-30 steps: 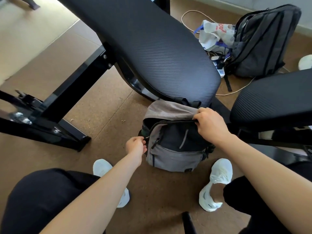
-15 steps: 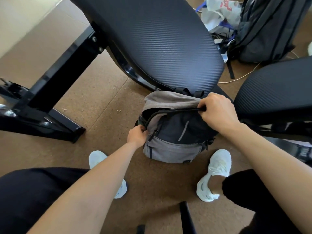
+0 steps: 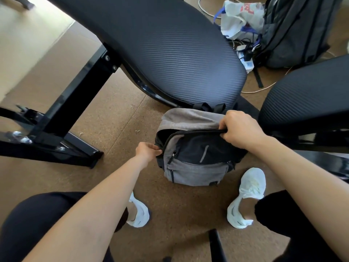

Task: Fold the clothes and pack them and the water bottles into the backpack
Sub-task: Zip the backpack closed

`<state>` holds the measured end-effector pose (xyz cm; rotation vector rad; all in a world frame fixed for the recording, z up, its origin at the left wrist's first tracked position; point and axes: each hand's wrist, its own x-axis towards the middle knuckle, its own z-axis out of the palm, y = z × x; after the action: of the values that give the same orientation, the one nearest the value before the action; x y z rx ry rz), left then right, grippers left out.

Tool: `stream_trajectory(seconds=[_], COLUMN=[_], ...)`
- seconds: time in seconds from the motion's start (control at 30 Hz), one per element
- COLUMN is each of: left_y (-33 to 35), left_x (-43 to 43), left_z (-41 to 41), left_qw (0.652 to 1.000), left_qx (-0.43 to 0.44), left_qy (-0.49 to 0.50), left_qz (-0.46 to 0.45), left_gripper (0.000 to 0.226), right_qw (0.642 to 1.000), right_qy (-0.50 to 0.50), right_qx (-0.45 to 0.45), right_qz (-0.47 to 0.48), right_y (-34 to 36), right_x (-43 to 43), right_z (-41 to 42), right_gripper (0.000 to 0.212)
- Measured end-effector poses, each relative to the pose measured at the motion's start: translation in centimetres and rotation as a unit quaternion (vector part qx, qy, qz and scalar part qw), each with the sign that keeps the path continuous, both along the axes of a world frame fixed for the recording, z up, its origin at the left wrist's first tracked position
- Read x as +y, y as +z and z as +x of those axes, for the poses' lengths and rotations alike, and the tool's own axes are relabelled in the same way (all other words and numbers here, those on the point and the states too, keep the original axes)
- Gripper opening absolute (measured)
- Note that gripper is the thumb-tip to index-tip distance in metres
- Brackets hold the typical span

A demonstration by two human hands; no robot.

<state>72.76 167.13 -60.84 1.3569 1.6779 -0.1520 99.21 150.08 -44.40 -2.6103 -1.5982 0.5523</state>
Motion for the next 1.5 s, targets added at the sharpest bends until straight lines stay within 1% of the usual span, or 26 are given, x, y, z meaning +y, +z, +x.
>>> stream_trajectory(seconds=[0.07,0.13,0.17,0.23,0.33,0.37,0.43,0.5,0.57,0.67,0.7,0.77,0.83,0.87,0.93,1.03,1.13,1.2,1.3,1.4,1.43,1.47,1.5], left_y=[0.7,1.4,2.0,3.5,6.6,7.9,10.7,13.5,15.4,16.4,16.5,16.5,16.4,16.2,15.8,15.4,15.9,16.2,16.8,17.3,17.3,17.0,16.6], left_x=[-0.2,-0.4,-0.4,0.0,1.2,1.5,1.9,1.9,1.5,0.4,0.0,-0.5,-0.6,-0.5,-0.4,-0.2,0.3,0.8,1.8,3.2,3.7,4.2,4.5], left_z=[0.4,0.8,1.0,1.4,2.0,2.3,2.9,3.4,3.5,3.2,3.2,3.7,4.1,4.2,4.3,4.4,4.7,4.7,4.4,3.4,3.0,2.6,2.2], left_qw=[1.000,0.999,0.999,0.999,0.999,0.998,0.996,0.992,0.988,0.982,0.980,0.980,0.982,0.982,0.981,0.974,0.962,0.955,0.947,0.935,0.934,0.933,0.932], left_qx=[0.014,0.021,0.019,0.012,-0.042,-0.062,-0.094,-0.127,-0.157,-0.188,-0.196,-0.196,-0.185,-0.181,-0.169,-0.153,-0.135,-0.140,-0.182,-0.232,-0.236,-0.222,-0.189], left_qy=[-0.010,-0.033,-0.044,-0.053,-0.023,-0.009,0.003,-0.001,0.005,0.023,0.025,0.013,-0.010,-0.019,-0.036,-0.069,-0.136,-0.166,-0.197,-0.219,-0.213,-0.212,-0.226], left_qz=[-0.013,-0.018,-0.015,-0.006,-0.007,-0.009,-0.005,0.003,0.006,-0.003,-0.002,0.016,0.041,0.054,0.091,0.149,0.193,0.200,0.179,0.153,0.164,0.185,0.211], left_gripper=[0.024,0.020,0.015,0.015,0.012,0.012,0.012,0.012,0.011,0.011,0.011,0.014,0.016,0.017,0.021,0.026,0.028,0.022,0.010,0.008,0.009,0.009,0.012], right_qw=[1.000,0.999,0.998,0.994,0.986,0.983,0.982,0.983,0.983,0.984,0.985,0.987,0.990,0.992,0.991,0.987,0.985,0.986,0.990,0.987,0.985,0.982,0.981], right_qy=[0.010,0.042,0.062,0.093,0.142,0.163,0.176,0.171,0.169,0.154,0.138,0.098,0.063,0.051,0.026,0.016,0.018,0.002,-0.016,-0.035,-0.048,-0.061,-0.069], right_qx=[0.010,0.021,0.023,0.016,-0.007,-0.003,0.036,0.060,0.065,0.080,0.093,0.123,0.123,0.111,0.112,0.127,0.118,0.110,0.068,0.082,0.100,0.115,0.121], right_qz=[-0.006,0.006,0.021,0.062,0.092,0.087,0.060,0.037,0.024,-0.025,-0.036,-0.034,0.012,0.036,0.075,0.101,0.123,0.128,0.121,0.132,0.133,0.136,0.138], right_y=[0.0,-0.1,-0.2,-0.3,-0.3,-0.2,0.1,0.1,-0.1,-0.9,-1.3,-1.7,-1.8,-1.8,-1.8,-1.6,-1.6,-1.7,-2.1,-2.6,-2.7,-2.8,-2.7], right_x=[-0.3,-0.6,-0.7,-1.0,-1.3,-1.3,-1.3,-1.3,-1.3,-0.8,-0.6,0.0,0.8,1.2,2.4,4.5,6.5,7.8,9.6,10.7,10.9,10.9,10.9], right_z=[0.2,0.2,0.2,-0.1,-1.1,-1.5,-2.5,-3.6,-4.6,-5.7,-5.9,-6.1,-6.5,-6.8,-7.3,-8.2,-9.6,-10.3,-10.7,-10.8,-10.8,-10.8,-10.9], right_gripper=[0.008,0.008,0.008,0.010,0.011,0.013,0.019,0.023,0.023,0.025,0.029,0.048,0.064,0.067,0.059,0.043,0.031,0.031,0.030,0.035,0.040,0.046,0.050])
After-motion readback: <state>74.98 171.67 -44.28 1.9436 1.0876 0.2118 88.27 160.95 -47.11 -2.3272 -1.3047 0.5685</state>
